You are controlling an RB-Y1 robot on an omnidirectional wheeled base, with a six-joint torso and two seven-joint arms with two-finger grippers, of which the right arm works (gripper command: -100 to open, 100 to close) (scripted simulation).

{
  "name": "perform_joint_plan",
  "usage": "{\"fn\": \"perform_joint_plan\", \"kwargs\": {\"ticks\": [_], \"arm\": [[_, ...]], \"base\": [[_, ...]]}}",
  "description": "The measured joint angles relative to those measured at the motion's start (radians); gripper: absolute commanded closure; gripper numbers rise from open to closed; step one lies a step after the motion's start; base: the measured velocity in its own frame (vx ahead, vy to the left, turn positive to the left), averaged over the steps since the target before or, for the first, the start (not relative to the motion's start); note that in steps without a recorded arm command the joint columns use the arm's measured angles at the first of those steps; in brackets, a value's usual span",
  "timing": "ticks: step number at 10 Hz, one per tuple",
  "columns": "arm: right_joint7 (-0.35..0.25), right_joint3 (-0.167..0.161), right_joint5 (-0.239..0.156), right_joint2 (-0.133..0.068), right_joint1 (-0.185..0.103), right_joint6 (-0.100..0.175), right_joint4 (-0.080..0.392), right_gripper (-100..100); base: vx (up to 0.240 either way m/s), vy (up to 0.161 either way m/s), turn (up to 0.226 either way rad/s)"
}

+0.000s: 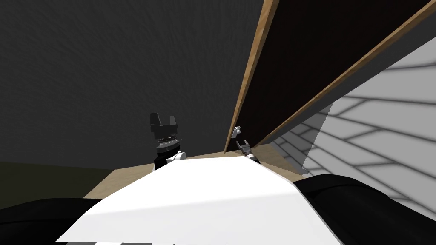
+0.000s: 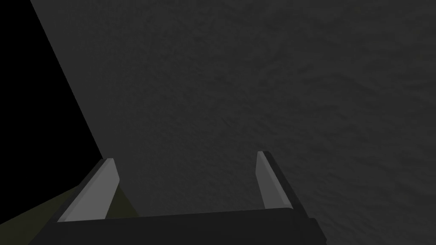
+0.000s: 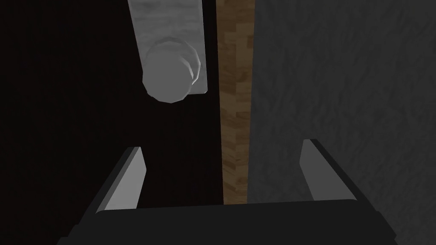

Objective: Pull the door open

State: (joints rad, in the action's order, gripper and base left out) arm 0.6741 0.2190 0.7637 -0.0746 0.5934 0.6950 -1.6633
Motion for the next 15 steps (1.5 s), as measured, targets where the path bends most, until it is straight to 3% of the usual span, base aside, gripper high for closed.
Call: {"fn": "perform_joint_plan", "kwargs": {"ticks": [2, 5, 8, 9, 15], "arm": [[0.000, 0.042, -0.025, -0.016, -0.031, 0.009, 0.047, -100], [-0.021, 0.108, -0.063, -0.061, -0.094, 0.009, 0.120, -100], [-0.044, 0.156, -0.091, -0.084, -0.118, -0.001, 0.144, -100], [-0.044, 0.158, -0.092, -0.084, -0.117, 0.003, 0.147, 100], [-0.043, 0.156, -0.090, -0.084, -0.117, -0.001, 0.145, 100]], "base": [[0.131, 0.061, 0.158], [0.151, 0.014, 0.159], [0.110, -0.013, 0.057], [-0.009, 0.001, 0.010], [-0.014, -0.003, 0.014]]}}
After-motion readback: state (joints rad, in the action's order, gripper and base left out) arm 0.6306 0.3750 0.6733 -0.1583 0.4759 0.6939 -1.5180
